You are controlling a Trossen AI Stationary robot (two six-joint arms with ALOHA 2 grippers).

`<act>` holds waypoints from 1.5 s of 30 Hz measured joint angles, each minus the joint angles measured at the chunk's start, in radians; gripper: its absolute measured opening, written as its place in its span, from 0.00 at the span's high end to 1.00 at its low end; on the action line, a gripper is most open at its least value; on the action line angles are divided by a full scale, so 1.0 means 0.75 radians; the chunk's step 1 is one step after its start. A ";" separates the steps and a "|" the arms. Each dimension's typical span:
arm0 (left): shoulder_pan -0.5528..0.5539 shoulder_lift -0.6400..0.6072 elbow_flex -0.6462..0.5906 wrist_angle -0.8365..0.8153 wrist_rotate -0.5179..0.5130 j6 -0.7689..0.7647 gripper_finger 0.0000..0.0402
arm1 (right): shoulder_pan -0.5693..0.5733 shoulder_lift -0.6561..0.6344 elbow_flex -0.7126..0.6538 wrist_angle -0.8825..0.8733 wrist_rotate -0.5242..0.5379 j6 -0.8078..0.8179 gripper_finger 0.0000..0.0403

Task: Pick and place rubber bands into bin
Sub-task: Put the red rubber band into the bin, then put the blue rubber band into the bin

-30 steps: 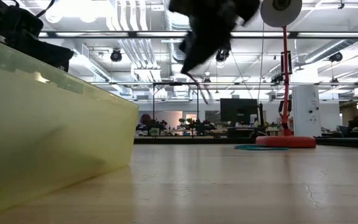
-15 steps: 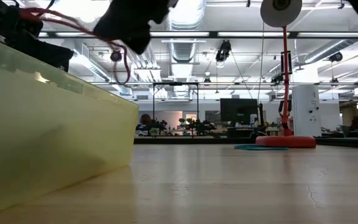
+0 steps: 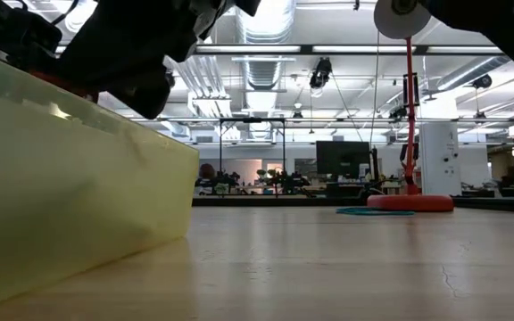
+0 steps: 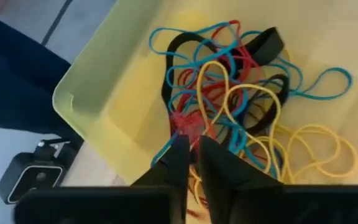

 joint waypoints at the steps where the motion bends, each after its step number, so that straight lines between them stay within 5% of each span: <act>1: 0.000 0.002 0.000 0.000 0.000 0.000 0.93 | -0.001 0.000 0.000 -0.001 0.002 0.007 0.93; 7: 0.000 -0.001 0.000 0.000 0.000 -0.001 0.93 | -0.002 -0.037 0.004 -0.060 0.189 0.025 0.74; 14: 0.000 0.000 0.000 0.000 0.000 -0.001 0.93 | -0.009 -0.148 0.007 -0.435 0.693 -0.096 0.56; 20: 0.000 -0.001 0.000 0.000 0.000 0.000 0.93 | -0.116 -0.153 -0.056 -0.821 0.605 -0.034 0.53; 28: 0.000 -0.001 0.000 0.000 0.000 0.000 0.93 | -0.347 -0.339 -0.394 -0.853 0.629 0.062 0.54; 38: 0.000 0.000 0.000 0.000 -0.001 0.000 0.93 | -0.611 -0.835 -1.102 -0.505 0.751 0.026 0.55; 45: 0.000 0.000 0.000 0.000 0.000 -0.001 0.93 | -0.690 -0.928 -1.433 -0.238 0.761 -0.155 0.55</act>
